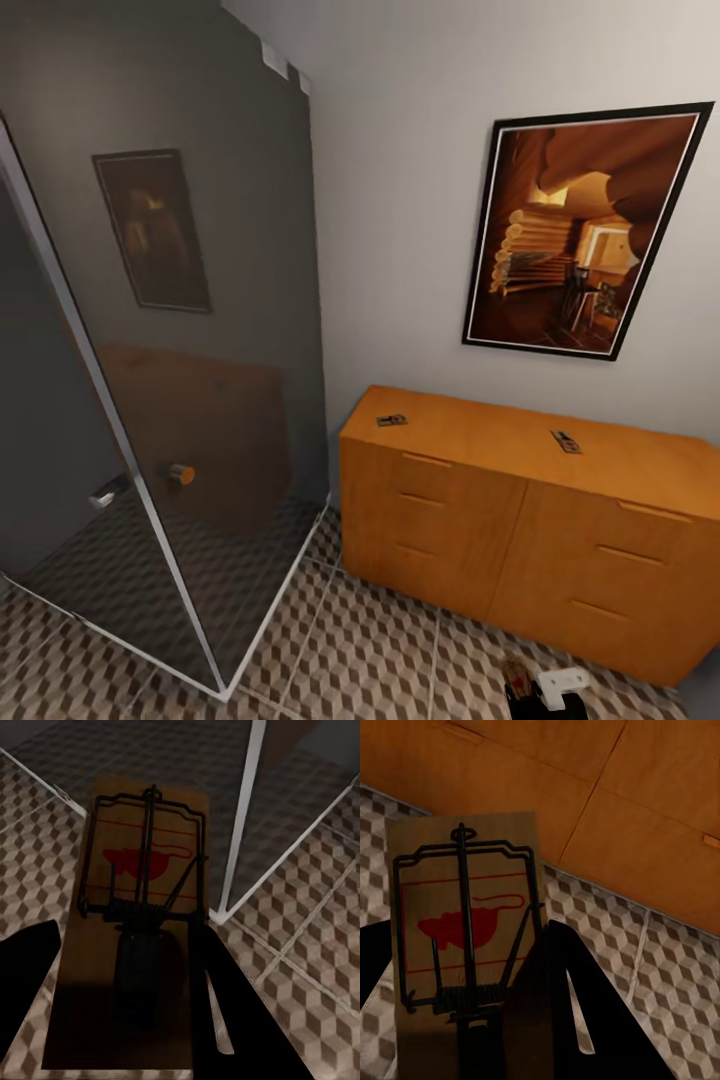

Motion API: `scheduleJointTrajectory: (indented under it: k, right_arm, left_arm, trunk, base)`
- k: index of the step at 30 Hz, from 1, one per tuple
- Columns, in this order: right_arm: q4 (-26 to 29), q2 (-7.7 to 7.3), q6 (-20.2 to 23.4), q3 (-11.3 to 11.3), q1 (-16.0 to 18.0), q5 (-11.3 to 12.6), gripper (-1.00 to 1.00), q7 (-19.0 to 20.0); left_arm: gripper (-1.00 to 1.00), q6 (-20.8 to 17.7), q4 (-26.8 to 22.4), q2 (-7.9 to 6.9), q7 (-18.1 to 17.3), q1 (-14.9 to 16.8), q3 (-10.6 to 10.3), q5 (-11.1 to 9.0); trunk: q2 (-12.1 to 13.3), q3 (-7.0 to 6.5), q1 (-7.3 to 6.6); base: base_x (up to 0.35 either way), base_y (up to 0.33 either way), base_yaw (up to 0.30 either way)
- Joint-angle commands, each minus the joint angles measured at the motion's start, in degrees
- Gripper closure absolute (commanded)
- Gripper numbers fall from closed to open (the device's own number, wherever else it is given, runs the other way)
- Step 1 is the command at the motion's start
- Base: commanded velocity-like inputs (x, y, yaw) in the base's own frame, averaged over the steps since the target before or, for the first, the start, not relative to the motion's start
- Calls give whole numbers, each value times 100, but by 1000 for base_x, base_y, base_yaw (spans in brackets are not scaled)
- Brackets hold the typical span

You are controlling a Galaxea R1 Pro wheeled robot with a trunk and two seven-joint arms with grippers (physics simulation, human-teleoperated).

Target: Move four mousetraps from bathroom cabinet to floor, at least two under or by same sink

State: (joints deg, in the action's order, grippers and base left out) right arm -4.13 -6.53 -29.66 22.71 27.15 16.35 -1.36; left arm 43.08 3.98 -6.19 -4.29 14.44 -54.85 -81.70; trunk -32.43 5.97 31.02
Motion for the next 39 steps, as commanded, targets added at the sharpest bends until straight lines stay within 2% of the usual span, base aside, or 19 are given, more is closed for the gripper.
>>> scheduleJointTrajectory:
  k: [1, 14, 21, 39]
  right_arm:
    - [-18, 2, -31, 49, 8, 43, 100, 4]
    - [-18, 2, -31, 49, 9, 46, 100, 4]
    - [-18, 4, -43, 45, -17, 52, 100, -3]
    - [-18, 18, -49, 49, -70, 43, 100, -4]
  left_arm:
    - [100, 8, 15, 4, -42, 6, -32, -59]
    - [100, 8, 15, 4, -13, 8, -21, -83]
    - [100, 16, 15, -41, -11, 8, 1, -91]
    - [100, 11, 16, -3, -47, 10, -27, -54]
  trunk:
    - [-9, 10, 2]
    - [-9, 10, 2]
    - [-9, 10, 2]
    - [-9, 10, 2]
  base:
    - [0, 0, 297]
    - [0, 0, 297]
    - [0, 0, 299]
    - [0, 0, 300]
